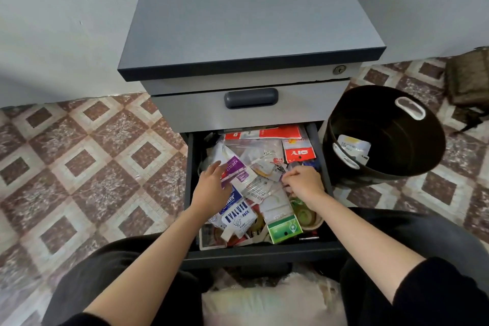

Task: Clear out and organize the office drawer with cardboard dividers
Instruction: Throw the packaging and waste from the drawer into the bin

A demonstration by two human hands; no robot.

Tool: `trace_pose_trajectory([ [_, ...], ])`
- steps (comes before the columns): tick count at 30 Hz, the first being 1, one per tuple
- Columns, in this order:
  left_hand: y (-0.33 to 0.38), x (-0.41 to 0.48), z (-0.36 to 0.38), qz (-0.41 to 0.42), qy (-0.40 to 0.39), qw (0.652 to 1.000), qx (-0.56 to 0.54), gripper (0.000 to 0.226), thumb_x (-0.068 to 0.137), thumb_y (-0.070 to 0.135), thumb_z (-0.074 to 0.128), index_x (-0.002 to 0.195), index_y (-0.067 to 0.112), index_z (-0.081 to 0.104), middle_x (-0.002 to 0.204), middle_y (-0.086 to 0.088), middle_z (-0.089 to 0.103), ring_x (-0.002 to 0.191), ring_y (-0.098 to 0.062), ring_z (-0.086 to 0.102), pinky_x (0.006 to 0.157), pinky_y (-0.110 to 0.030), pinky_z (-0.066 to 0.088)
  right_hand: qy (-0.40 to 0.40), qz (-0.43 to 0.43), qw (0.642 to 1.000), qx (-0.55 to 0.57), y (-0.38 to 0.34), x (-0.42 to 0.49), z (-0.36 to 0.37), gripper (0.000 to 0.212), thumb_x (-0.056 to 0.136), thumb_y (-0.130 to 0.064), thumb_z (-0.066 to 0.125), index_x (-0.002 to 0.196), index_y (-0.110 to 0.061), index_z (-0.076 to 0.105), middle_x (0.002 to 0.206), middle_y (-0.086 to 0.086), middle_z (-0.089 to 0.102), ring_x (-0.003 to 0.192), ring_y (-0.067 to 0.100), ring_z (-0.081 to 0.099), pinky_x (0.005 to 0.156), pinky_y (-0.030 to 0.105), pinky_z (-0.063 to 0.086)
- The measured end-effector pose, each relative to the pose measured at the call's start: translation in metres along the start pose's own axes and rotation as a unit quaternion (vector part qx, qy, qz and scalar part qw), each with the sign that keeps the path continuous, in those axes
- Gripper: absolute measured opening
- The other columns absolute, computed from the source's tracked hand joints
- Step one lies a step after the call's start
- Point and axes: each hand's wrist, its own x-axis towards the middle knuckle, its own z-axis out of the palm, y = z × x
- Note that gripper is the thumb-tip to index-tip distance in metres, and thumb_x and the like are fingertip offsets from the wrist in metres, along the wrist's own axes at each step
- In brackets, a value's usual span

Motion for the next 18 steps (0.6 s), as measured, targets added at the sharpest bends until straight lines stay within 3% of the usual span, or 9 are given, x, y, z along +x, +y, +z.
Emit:
trace_pose_trajectory([
  [2, 0.004, 0.013, 0.001, 0.022, -0.015, 0.999, 0.038, 0.058, 0.095, 0.023, 0.049, 0.147, 0.017, 0.025, 0.156, -0.002, 0.016, 0.142, -0.027, 0.016, 0.113, -0.038, 0.022, 0.010, -0.004, 1.000, 0.007, -0.004, 0.008, -0.002, 0.016, 0.086, -0.003, 0.060, 0.072, -0.010, 0.066, 0.084, 0.004, 0.065, 0.067, 0.016, 0.061, 0.054, 0.019, 0.051],
  [4, 0.010, 0.027, 0.004, 0.041, -0.027, 0.996, 0.070, 0.062, 0.095, 0.029, 0.048, 0.149, 0.018, 0.020, 0.158, -0.002, 0.011, 0.144, -0.026, 0.011, 0.115, -0.039, 0.018, 0.016, 0.001, 1.000, 0.015, -0.006, 0.016, -0.003, 0.012, 0.086, -0.003, 0.062, 0.076, -0.009, 0.067, 0.082, 0.003, 0.062, 0.065, 0.013, 0.058, 0.044, 0.013, 0.043],
  [10, 0.021, 0.063, 0.011, 0.066, -0.070, 0.982, 0.161, 0.075, 0.095, 0.047, 0.043, 0.151, 0.021, 0.000, 0.158, 0.000, -0.009, 0.145, -0.022, -0.009, 0.118, -0.043, 0.003, -0.007, 0.017, 1.000, 0.022, -0.002, 0.032, -0.003, 0.017, 0.084, -0.006, 0.065, 0.070, -0.017, 0.064, 0.084, 0.001, 0.065, 0.081, 0.019, 0.061, 0.072, 0.028, 0.048],
  [16, 0.046, 0.092, 0.015, 0.060, -0.124, 0.970, 0.202, 0.079, 0.096, 0.053, 0.032, 0.148, 0.013, -0.013, 0.156, -0.004, -0.017, 0.144, -0.021, -0.017, 0.118, -0.045, -0.004, -0.014, 0.026, 0.999, 0.032, 0.001, 0.040, -0.004, 0.013, 0.085, -0.006, 0.062, 0.077, -0.016, 0.066, 0.080, 0.001, 0.062, 0.071, 0.015, 0.057, 0.060, 0.022, 0.044],
  [18, 0.052, 0.100, 0.018, 0.061, -0.132, 0.965, 0.219, 0.080, 0.095, 0.056, 0.028, 0.149, 0.013, -0.013, 0.156, -0.004, -0.017, 0.144, -0.022, -0.016, 0.116, -0.046, -0.005, -0.019, 0.028, 0.999, 0.036, 0.002, 0.042, -0.003, 0.016, 0.085, -0.007, 0.061, 0.074, -0.018, 0.065, 0.081, 0.001, 0.063, 0.073, 0.018, 0.058, 0.064, 0.027, 0.047],
])
